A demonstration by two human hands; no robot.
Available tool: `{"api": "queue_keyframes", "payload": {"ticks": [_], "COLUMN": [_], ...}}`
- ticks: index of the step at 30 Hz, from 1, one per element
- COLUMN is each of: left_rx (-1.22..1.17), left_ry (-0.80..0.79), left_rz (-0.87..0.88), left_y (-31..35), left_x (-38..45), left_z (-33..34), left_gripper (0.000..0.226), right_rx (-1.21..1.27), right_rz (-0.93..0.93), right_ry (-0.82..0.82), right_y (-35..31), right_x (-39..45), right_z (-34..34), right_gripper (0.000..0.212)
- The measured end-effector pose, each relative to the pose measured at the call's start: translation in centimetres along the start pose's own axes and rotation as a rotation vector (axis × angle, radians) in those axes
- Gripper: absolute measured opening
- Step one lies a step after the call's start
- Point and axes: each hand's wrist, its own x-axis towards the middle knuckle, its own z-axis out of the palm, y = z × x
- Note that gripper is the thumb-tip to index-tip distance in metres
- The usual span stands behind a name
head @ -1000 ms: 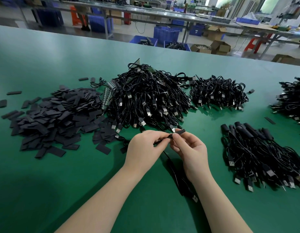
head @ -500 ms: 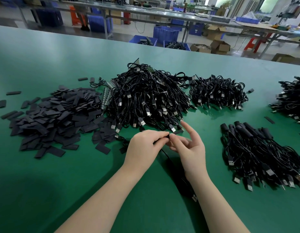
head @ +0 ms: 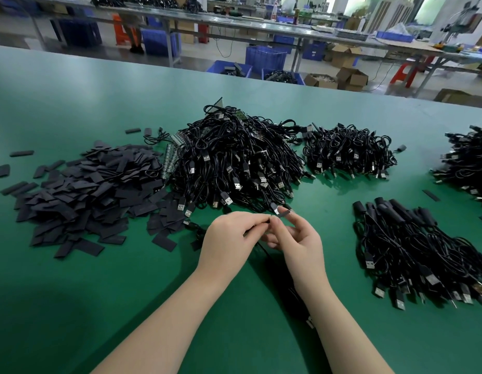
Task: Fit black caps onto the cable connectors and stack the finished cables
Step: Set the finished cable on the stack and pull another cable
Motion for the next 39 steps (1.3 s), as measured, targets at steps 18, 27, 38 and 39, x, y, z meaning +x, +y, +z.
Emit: {"api": "queue_keyframes", "payload": {"ticks": [18, 27, 38, 39], "left_rx": [0.244, 0.237, -0.005, 0.015], "left_ry": [-0.220, -0.216, -0.031, -0.069], "left_rz": [-0.043, -0.022, -0.086, -0.111], "left_y": [-1.6, -1.4, -1.0, -1.2], "left_x": [0.3, 0.3, 0.2, 0.1], "left_z": [0.4, 0.5, 0.1, 0.1], "left_gripper": [0.022, 0.016, 0.023, 0.022], "right_rx": [0.344, -0.012, -0.005, -0.118], "right_rz": [0.045, 0.022, -0.175, -0.169], "right_ry": [0.323, 0.117, 0.128, 0.173], "right_y": [-1.0, -0.4, -8.2, -9.2], "right_x": [1.0, 0.7, 0.1, 0.3], "right_z": [-1.7, -1.2, -5.4, -6.9], "right_gripper": [0.016, 0.015, 0.018, 0.018]}}
